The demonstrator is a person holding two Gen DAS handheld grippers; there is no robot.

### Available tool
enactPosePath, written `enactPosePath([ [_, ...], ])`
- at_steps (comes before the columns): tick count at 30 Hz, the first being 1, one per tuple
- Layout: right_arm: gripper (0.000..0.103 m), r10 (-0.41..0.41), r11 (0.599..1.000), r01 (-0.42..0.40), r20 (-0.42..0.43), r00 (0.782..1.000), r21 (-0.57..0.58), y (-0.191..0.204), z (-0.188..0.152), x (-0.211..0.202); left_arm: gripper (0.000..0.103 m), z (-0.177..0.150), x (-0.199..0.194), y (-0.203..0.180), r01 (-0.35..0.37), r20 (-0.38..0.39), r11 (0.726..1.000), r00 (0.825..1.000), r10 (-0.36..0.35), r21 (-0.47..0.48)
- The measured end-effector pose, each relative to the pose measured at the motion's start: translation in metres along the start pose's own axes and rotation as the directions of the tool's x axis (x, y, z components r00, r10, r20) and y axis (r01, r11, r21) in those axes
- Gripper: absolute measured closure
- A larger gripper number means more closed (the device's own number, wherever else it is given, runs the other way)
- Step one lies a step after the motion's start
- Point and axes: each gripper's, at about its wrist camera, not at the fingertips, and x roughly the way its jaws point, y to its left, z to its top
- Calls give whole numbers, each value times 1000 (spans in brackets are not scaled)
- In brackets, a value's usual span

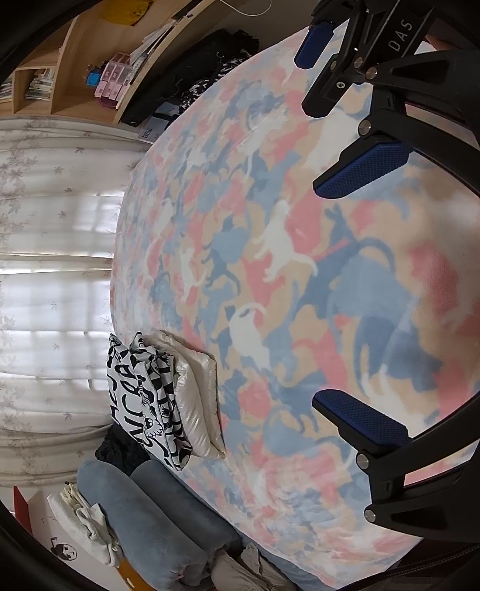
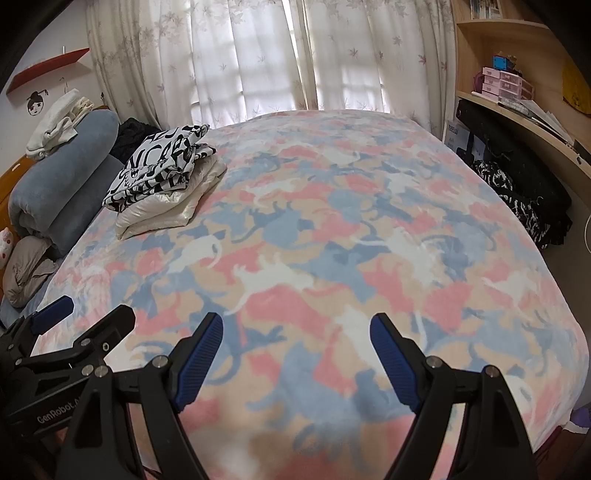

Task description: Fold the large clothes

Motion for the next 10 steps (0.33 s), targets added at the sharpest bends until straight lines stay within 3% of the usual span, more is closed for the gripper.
enactPosePath([
  [10, 21, 5, 1000, -5, -30, 1000, -3, 1, -3, 9, 1, 1, 9, 6, 9, -34, 1000, 999, -8, 18],
])
